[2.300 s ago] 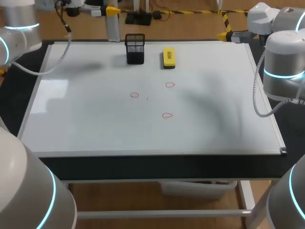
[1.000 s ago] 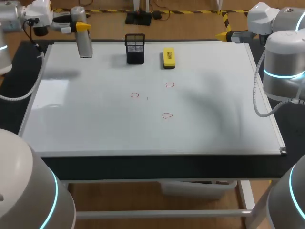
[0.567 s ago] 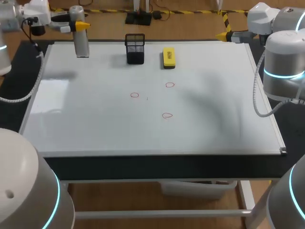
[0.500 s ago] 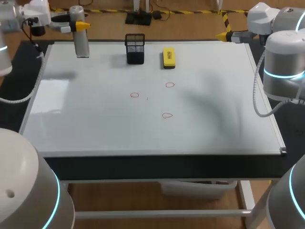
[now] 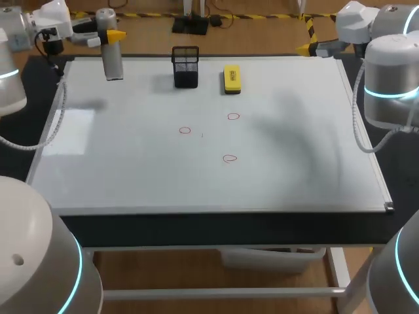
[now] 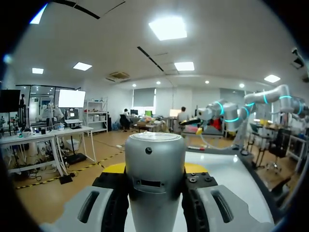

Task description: Pick up the inspection probe, press it on each red-marked spot on the whiteboard one by one, put down the probe, pick up the eraser, and wipe off all the red marks.

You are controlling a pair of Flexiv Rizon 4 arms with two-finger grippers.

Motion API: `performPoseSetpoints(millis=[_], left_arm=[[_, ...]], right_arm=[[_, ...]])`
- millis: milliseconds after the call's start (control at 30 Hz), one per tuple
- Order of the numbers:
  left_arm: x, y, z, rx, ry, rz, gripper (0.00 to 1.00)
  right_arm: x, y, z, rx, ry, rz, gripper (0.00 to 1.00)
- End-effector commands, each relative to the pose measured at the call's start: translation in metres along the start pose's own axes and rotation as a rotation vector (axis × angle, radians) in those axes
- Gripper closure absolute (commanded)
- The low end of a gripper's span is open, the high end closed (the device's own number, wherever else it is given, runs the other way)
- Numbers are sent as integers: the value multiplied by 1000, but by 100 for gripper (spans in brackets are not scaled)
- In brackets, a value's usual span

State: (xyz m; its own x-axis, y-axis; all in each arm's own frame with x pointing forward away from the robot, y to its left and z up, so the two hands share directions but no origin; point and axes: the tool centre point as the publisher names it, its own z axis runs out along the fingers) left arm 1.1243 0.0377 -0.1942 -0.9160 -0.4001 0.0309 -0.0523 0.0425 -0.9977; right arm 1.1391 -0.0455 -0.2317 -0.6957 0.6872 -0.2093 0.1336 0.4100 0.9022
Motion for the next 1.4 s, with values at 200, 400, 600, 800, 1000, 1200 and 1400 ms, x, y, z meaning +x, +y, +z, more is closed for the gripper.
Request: performPoseSetpoints(millis=[200, 400, 600, 800, 1000, 1200, 1400], left_arm=[[6, -2, -1, -1, -153, 3, 100], [6, -2, -1, -1, -153, 3, 100], [6, -2, -1, -1, -153, 3, 100], [6, -2, -1, -1, -153, 3, 100], [6, -2, -1, -1, -153, 3, 100], [6, -2, -1, -1, -153, 3, 100], [6, -2, -1, -1, -153, 3, 100]], right_arm=[[-20, -4, 28, 114, 142, -38, 0], [-25, -9, 47, 177, 222, -98, 0], [-25, -9, 67, 252, 300, -191, 0], [-17, -14, 89, 332, 414, -300, 0], [-12, -22, 108, 392, 512, -377, 0], [-7, -29, 124, 442, 617, -444, 0], [-1, -37, 137, 471, 734, -522, 0]])
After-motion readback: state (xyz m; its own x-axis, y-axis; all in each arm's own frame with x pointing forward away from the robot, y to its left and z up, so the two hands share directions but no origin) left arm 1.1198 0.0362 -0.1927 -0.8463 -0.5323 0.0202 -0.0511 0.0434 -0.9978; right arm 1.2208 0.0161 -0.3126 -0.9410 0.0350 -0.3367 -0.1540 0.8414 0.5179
